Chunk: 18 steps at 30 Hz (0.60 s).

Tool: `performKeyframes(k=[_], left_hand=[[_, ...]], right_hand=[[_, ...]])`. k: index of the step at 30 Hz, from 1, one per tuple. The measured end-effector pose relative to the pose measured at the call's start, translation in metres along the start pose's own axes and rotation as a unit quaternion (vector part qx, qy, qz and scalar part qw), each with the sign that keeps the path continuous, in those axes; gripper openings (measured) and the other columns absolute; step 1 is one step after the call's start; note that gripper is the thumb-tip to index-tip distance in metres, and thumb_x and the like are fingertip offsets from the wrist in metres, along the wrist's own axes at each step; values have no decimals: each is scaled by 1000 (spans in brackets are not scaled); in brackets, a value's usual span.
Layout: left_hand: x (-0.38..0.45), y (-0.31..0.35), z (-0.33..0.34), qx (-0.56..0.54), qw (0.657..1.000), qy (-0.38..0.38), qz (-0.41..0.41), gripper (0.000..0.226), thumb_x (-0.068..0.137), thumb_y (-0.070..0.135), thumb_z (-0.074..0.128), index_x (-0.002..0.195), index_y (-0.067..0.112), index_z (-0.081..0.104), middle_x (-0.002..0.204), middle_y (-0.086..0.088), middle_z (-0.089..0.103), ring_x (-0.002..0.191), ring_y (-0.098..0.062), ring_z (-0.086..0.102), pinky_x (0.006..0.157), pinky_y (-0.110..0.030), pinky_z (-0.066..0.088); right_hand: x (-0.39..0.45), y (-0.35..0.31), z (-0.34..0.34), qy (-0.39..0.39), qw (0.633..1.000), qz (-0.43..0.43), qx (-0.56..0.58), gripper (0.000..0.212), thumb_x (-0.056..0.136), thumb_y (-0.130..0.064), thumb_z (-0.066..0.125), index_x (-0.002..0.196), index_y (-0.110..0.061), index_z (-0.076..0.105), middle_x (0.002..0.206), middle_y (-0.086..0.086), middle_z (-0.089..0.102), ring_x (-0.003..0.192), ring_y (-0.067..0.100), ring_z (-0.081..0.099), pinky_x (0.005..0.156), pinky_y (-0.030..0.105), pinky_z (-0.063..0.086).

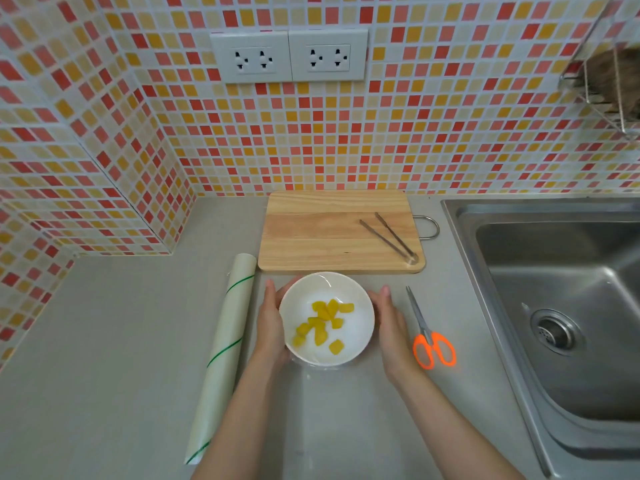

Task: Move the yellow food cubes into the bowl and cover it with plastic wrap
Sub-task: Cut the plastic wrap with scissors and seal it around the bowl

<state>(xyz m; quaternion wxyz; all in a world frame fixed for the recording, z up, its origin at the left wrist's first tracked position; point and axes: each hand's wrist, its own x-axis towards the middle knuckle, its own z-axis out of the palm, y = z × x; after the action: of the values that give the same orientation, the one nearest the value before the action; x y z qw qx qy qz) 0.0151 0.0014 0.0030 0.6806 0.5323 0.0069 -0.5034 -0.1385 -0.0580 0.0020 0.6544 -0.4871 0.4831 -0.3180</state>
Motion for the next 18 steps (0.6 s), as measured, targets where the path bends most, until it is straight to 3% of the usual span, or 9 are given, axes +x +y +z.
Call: performKeyframes(k=[2,3,6,8,11,14,16,18], left_hand=[[2,5,5,12,999,-27,-14,64,94,57,27,114,11,66,112,-18,70,107,-37,63,97,-51,45],[2,6,8,18,999,-34,-14,63,93,58,28,112,11,66,109,-15,71,106,-36,64,96,-50,46],[5,7,19,24,999,-35,6,60,94,57,27,114,13,63,99,-11,75,99,-28,67,90,-44,49],[6,10,23,2,999,-5,39,57,97,54,23,115,14,60,103,-13,72,102,-24,65,95,-43,46],[3,11,18,-8,995,32,97,54,98,51,18,111,19,61,107,-6,70,110,-20,62,103,-38,41],[-6,-5,8,67,986,2,152,52,100,47,14,114,26,60,120,-1,65,121,-12,54,105,-31,37],[-15,-22,10,97,985,-31,142,49,100,44,17,119,27,58,134,-1,57,124,-12,51,105,-31,38],[-22,-33,15,109,983,-26,142,47,101,38,23,131,17,53,139,-6,53,127,-20,50,107,-37,38]], right_hand=[[6,-9,-3,-12,1000,-1,-3,39,87,-55,44,94,-26,69,95,-9,69,95,6,60,89,31,46],[9,-11,-3,-25,1000,11,4,34,88,-52,47,102,-29,68,106,-13,67,104,6,59,96,32,45],[12,-11,-5,-50,996,59,39,36,92,-50,42,112,-31,66,119,-2,67,112,16,61,101,41,46],[12,-11,-9,-39,994,77,72,40,95,-46,37,110,-26,68,115,6,70,108,23,64,95,43,50],[11,-13,-13,38,987,124,94,42,93,-48,40,94,-19,71,96,9,74,89,26,70,73,37,57],[13,-10,-16,83,979,136,125,40,92,-49,42,84,-19,68,86,7,72,78,25,69,63,34,56],[13,-10,-13,86,977,137,137,40,93,-49,41,91,-19,68,91,9,72,83,26,69,69,39,57],[10,-9,-7,76,977,138,141,42,94,-47,38,108,-18,66,107,13,70,97,30,67,86,47,54]])
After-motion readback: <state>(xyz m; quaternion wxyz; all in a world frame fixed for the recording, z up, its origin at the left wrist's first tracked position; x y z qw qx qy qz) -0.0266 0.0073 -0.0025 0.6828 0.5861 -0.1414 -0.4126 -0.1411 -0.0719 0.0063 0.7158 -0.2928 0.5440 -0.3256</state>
